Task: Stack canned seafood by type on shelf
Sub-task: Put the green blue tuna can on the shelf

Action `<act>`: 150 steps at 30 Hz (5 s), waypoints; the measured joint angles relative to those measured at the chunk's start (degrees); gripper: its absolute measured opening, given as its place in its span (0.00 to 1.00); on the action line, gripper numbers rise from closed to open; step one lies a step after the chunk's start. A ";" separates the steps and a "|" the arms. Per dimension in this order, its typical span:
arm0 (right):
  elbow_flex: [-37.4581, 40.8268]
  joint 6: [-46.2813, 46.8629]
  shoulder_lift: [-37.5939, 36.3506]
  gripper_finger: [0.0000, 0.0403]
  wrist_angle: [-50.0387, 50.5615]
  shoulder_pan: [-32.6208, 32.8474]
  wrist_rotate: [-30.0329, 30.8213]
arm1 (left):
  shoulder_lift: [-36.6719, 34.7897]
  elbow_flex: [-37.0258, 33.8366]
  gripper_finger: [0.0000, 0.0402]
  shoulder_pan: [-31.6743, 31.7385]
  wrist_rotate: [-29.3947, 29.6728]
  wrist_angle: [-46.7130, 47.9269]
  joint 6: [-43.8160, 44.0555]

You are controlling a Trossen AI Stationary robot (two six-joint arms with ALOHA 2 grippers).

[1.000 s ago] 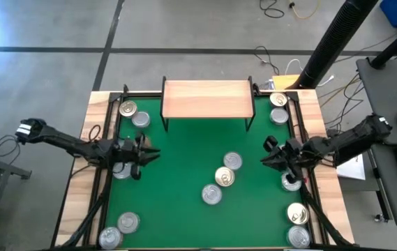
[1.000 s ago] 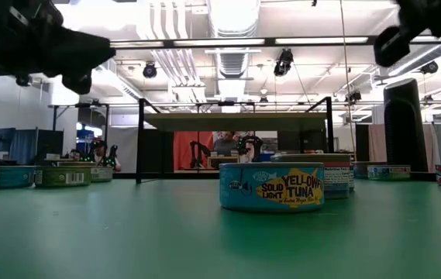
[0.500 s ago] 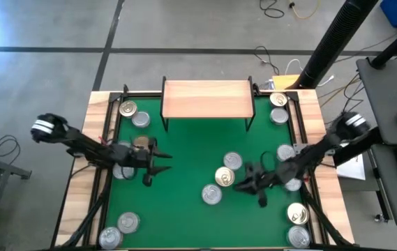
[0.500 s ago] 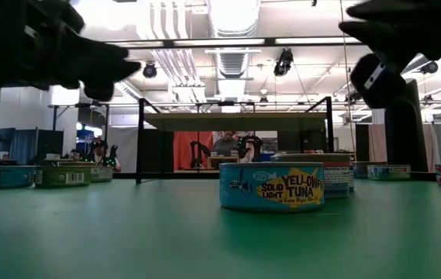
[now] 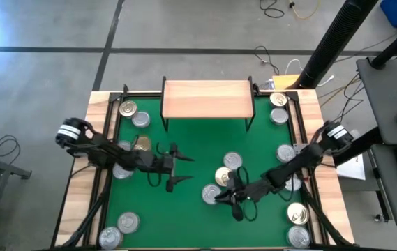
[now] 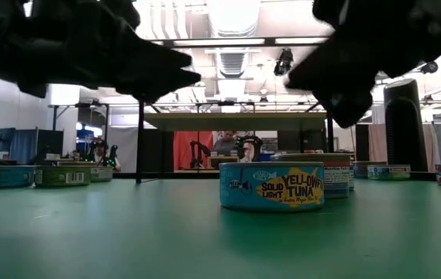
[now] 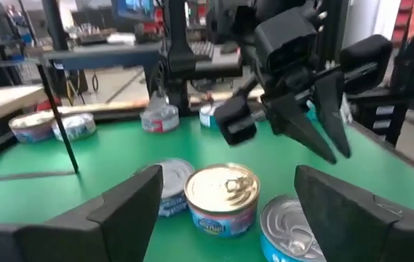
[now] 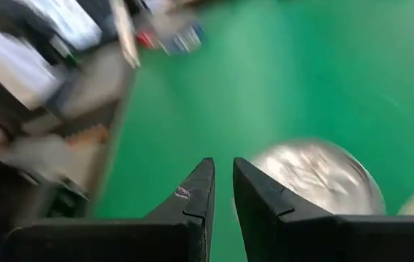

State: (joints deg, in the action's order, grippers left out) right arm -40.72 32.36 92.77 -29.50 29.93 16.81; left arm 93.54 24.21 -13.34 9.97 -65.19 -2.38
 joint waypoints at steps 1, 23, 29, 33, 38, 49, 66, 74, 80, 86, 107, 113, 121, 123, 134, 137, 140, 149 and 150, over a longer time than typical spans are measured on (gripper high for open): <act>-0.57 0.02 -0.26 0.11 3.10 -0.09 0.48 | 0.18 1.05 0.75 0.10 0.00 1.80 -0.05; -4.16 -13.88 -0.81 0.11 14.12 -6.85 -0.27 | -0.15 1.90 0.75 -15.53 21.79 17.25 19.24; -5.95 -20.51 -0.42 0.19 14.89 -3.84 0.59 | 3.79 3.98 0.75 -26.98 35.33 17.23 15.45; -12.48 -15.75 -1.71 0.32 25.12 -3.06 0.38 | 5.72 6.93 0.75 -29.82 35.58 17.40 20.72; -22.76 -8.53 -0.33 0.55 46.27 -2.23 0.26 | 10.18 9.90 0.75 -32.27 40.22 17.25 21.84; -29.56 2.80 8.64 0.90 60.08 3.00 -2.04 | 23.65 14.88 0.75 -31.58 41.71 16.04 33.15; -30.06 3.52 14.84 0.91 62.28 3.47 -2.12 | 28.87 21.00 0.88 -21.77 32.61 17.71 26.80; -30.04 -2.32 15.10 0.91 54.28 1.57 1.32 | 29.23 24.24 0.88 -18.87 29.57 18.32 17.60; -29.89 -6.03 15.10 0.91 52.26 0.42 0.97 | 29.28 26.68 0.88 -18.69 29.38 20.47 18.70; -29.66 -6.03 15.10 0.91 52.19 -0.82 0.98 | 30.11 27.63 0.88 -18.28 30.02 19.51 20.03; -29.60 -6.38 15.06 0.91 51.69 -0.81 0.18 | 35.23 29.20 0.98 -17.91 24.50 12.31 20.16; -29.60 -6.24 15.06 0.91 51.11 -0.81 0.46 | 35.45 30.42 0.99 -18.02 26.13 13.04 18.42; -29.49 -6.13 15.04 0.91 50.17 -0.81 0.81 | 35.67 31.32 0.99 -17.98 26.45 13.03 18.28; -29.47 -6.03 15.04 0.91 49.86 -0.81 0.86 | 35.67 31.32 0.99 -17.97 26.44 12.61 18.24; -28.87 -6.25 14.93 0.91 48.46 -0.81 1.07 | 35.71 31.34 0.99 -17.97 26.34 10.84 19.60; -28.28 -6.21 14.84 0.91 47.98 -0.81 1.25 | 35.71 31.34 0.99 -17.91 26.41 10.57 20.18; -27.61 -5.74 14.82 0.91 47.67 -0.80 1.31 | 35.71 31.34 0.99 -17.89 26.54 10.25 20.81; -25.77 -4.28 14.82 0.91 46.43 -0.81 1.25 | 35.73 31.43 0.99 -17.49 24.93 9.26 22.26; -25.76 -4.25 14.82 0.91 46.44 -0.81 1.21 | 35.93 31.43 1.00 -17.36 24.65 8.65 22.10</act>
State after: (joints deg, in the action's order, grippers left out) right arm -66.48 28.11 107.59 16.94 29.12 18.02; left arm 129.47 55.64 -30.70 34.63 -56.54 19.72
